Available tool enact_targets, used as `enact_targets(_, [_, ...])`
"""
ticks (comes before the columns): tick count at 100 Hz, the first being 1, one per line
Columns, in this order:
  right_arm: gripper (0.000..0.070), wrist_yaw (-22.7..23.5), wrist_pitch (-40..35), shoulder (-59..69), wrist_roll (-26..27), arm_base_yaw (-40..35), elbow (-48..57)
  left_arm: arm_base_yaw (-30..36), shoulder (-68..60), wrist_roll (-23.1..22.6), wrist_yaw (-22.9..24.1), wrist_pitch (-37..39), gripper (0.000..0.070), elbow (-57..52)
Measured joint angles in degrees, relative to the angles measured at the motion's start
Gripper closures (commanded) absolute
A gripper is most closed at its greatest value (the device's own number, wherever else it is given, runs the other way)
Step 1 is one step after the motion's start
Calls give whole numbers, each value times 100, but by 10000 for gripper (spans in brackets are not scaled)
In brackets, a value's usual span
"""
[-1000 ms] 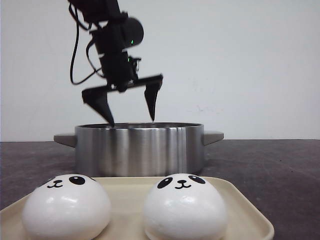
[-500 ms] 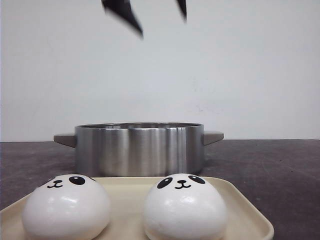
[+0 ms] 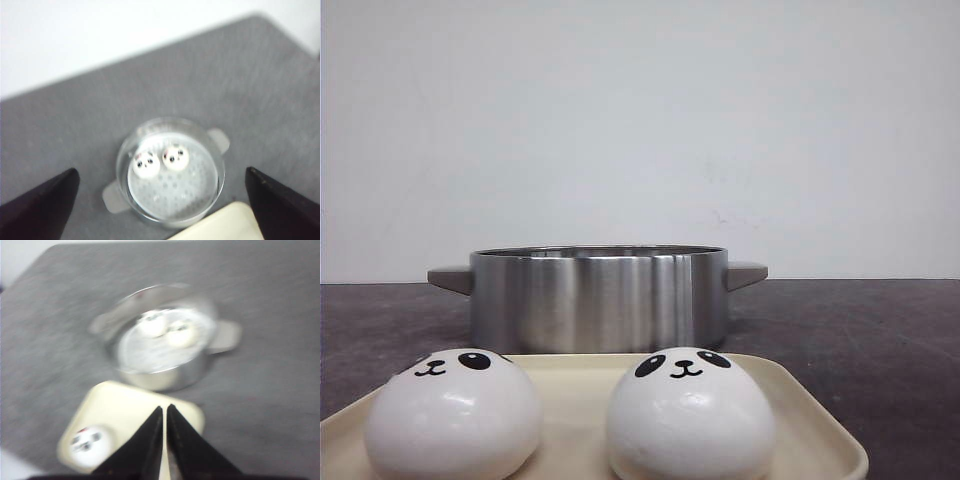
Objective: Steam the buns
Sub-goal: 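Raise the open left gripper away from the steamer, then lower the right gripper and grasp the nearer panda bun on the tray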
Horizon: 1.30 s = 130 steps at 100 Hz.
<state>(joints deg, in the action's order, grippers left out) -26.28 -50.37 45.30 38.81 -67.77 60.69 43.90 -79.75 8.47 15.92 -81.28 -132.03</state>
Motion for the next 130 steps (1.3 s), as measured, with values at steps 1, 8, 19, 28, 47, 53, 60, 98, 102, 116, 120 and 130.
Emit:
enact_targets(1, [681, 55, 39, 55, 0, 4, 0, 4, 70, 0, 9, 0, 23, 0])
enact_targets(8, [678, 466, 304, 459, 2, 72, 0, 11, 564, -4, 31, 0, 23, -2])
enact_targets(19, [496, 1270, 520, 1215, 31, 247, 0, 11, 1200, -15, 44, 0, 23, -4])
enact_targets(28, [210, 1969, 483, 1792, 103, 518, 0, 13, 1635, -15, 90, -2, 24, -48])
enact_targets(47, [149, 2889, 398, 2741, 199, 994, 0, 15, 2096, -17, 466, -4, 24, -55])
enact_targets(53, [150, 3008, 382, 2964, 199, 1056, 0, 15, 2159, -17, 492, -4, 23, -44])
enact_targets(60, [152, 3193, 358, 3180, 199, 1084, 0, 15, 2216, -20, 492, -7, 23, -22])
enact_targets(98, [156, 3775, 221, 4068, 199, 1067, 0, 15, 2280, -269, 498, -9, 23, 66])
enact_targets(102, [157, 3727, 197, 4135, 199, 1067, 0, 15, 2280, -302, 498, -9, 23, 96])
enact_targets(116, [197, 3711, 190, 4323, 199, 1067, 0, 15, 2275, -385, 498, -9, 23, 166])
enact_targets(120, [213, 3703, 192, 4376, 199, 1067, 0, 15, 2275, -413, 501, -9, 23, 173])
enact_targets(130, [221, 3687, 205, 4511, 199, 1067, 0, 15, 2275, -455, 498, -9, 23, 190])
